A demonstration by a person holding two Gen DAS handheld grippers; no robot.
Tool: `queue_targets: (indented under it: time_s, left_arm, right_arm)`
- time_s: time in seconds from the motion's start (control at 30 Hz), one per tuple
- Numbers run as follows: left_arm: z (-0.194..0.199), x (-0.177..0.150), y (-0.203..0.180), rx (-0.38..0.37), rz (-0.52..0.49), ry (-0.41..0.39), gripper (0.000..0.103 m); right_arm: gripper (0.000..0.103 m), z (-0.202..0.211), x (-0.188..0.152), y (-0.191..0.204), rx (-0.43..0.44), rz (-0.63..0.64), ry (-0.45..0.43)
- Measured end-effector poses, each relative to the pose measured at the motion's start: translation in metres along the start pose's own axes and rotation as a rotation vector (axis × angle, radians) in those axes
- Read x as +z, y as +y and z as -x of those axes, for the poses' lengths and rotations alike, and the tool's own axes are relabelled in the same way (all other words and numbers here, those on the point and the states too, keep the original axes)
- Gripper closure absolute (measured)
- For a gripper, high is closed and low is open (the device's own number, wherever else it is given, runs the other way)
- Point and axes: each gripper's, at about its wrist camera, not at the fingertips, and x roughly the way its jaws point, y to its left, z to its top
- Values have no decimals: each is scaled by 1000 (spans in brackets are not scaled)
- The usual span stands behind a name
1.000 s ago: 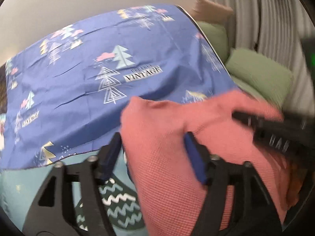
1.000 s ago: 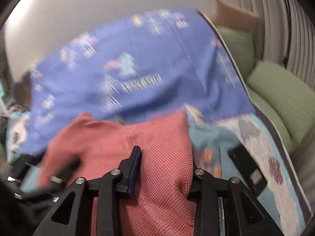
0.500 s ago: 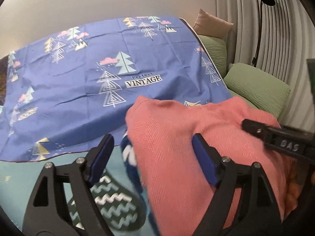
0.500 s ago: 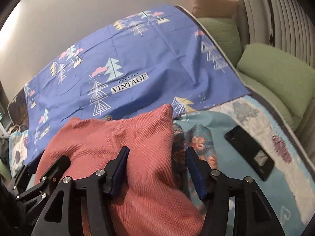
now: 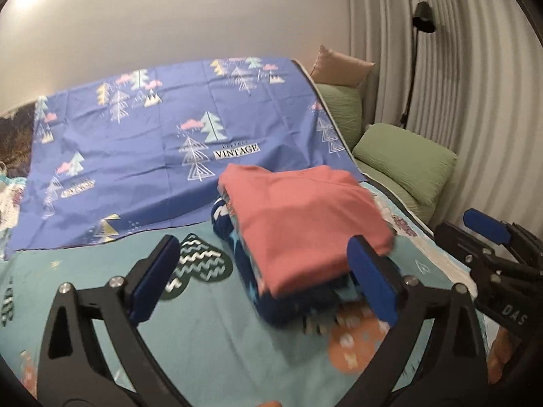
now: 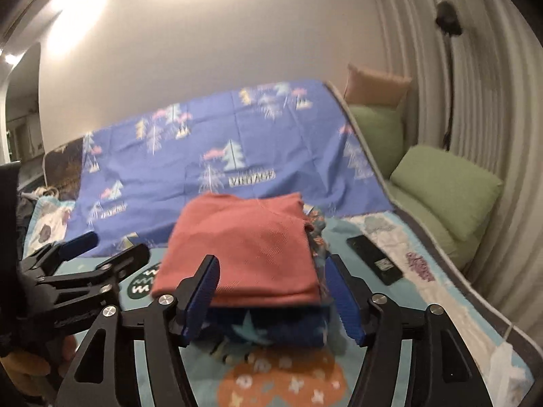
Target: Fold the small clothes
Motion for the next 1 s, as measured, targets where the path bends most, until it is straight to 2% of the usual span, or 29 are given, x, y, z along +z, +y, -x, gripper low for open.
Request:
queue_targets:
  time_s: [0.17, 0.33, 0.5, 0.7, 0.83, 1.0]
  left_arm:
    - [77, -8, -7, 26, -9, -40, 3]
    - [135, -20, -19, 49, -42, -41, 2]
    - [182, -43, -25, 77, -60, -36, 1]
    - [224, -69, -19, 128, -53, -43, 1]
    - [247, -83, -12, 173, -41, -53, 1]
    - [260, -92, -3, 192, -15, -46, 1]
  right_arm:
    - [36, 62, -18, 13, 16, 28, 24]
    - [32, 119, -33, 21, 2, 19, 27]
    - [28, 168, -47, 28, 24, 2, 28]
    - [22, 216, -63, 38, 41, 6, 29]
    - [21, 233, -73, 46, 6, 29, 16]
    - [21, 245, -78, 50, 14, 19, 19]
